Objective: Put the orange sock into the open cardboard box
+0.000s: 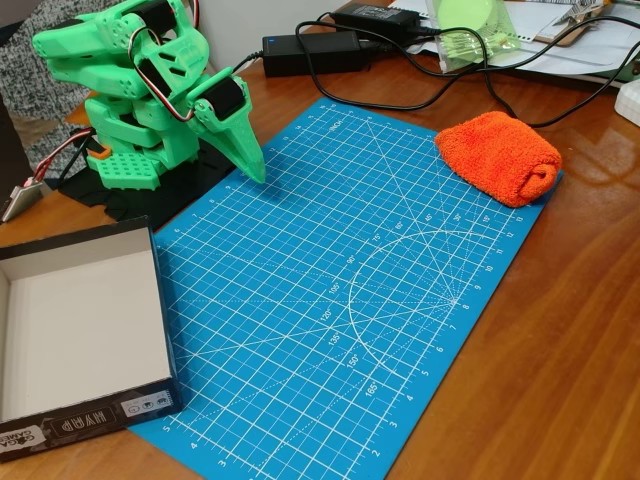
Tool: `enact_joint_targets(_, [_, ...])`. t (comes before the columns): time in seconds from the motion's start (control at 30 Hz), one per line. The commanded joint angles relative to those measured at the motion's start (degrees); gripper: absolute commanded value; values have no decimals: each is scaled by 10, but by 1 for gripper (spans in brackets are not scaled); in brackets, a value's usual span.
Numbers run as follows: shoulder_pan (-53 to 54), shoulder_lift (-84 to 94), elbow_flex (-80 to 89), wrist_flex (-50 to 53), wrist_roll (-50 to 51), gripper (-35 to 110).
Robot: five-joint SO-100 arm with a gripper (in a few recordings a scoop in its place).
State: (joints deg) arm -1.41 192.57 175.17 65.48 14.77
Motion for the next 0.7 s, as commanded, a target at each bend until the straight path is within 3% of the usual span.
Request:
enact_joint_targets(0.0, [-12, 8, 7, 0, -7, -1])
enact_joint_targets(0.57, [-9, 8, 7, 0, -4, -1])
enact_joint_targets(0.67, [-24, 8, 7, -9, -43, 0])
